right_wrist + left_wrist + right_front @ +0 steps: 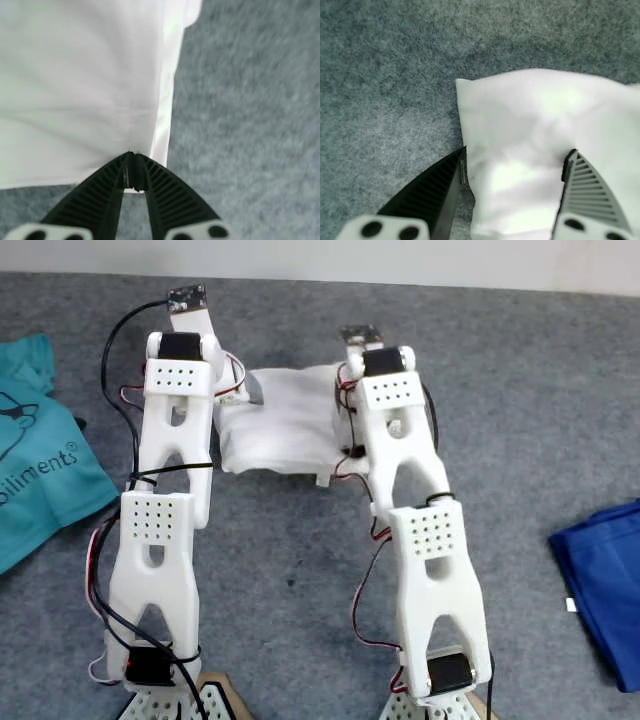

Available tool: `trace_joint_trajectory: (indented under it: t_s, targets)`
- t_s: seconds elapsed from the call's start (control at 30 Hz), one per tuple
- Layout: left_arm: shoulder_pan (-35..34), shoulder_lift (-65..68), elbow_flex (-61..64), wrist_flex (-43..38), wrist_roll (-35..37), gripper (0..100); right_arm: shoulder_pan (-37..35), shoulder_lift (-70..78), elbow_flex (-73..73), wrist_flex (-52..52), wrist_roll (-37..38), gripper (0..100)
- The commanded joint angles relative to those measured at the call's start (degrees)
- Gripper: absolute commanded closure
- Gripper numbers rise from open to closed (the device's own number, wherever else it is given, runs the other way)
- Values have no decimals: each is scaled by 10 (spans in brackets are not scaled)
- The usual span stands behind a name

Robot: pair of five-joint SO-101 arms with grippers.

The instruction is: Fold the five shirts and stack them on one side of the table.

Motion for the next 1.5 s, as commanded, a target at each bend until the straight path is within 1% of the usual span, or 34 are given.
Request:
trace_joint_trajectory:
  t_s: [0.0,0.2,0.27,0.4,0.5,0.6,0.73,0.97,1.07,1.13,1.23,1.37,1.47]
  targets:
    - [-6,-7,-21,-7,4,688,16,-67,42,5,6,992]
    - [-6,-7,-21,-7,4,688,42,-71,48,4,8,992]
    - [-6,-7,-22,-7,4,688,44,-76,40,4,22,992]
    - [-15,-13,-24,-4,4,688,26,-100,-3,5,34,992]
    - [-49,-22,-53,-1,5,688,3,-109,-31,4,35,992]
    - [-84,-34,-94,36,7,688,-8,-103,-65,-5,35,992]
    - [-95,-33,-124,88,6,688,-11,-84,-105,-8,31,992]
    - [-71,-33,-25,87,3,688,-18,-39,-138,-5,34,989]
    - [-46,-33,-5,87,0,688,-15,-28,-166,-4,36,926]
    - [-30,-33,0,87,-27,688,-15,-19,-181,-4,57,882]
    - [-12,-32,0,88,-40,688,-8,7,-198,-9,70,868]
    - [-6,-29,1,87,-40,688,13,56,-225,-65,70,865]
    - [-6,-10,4,87,-40,688,17,86,-240,-94,50,857]
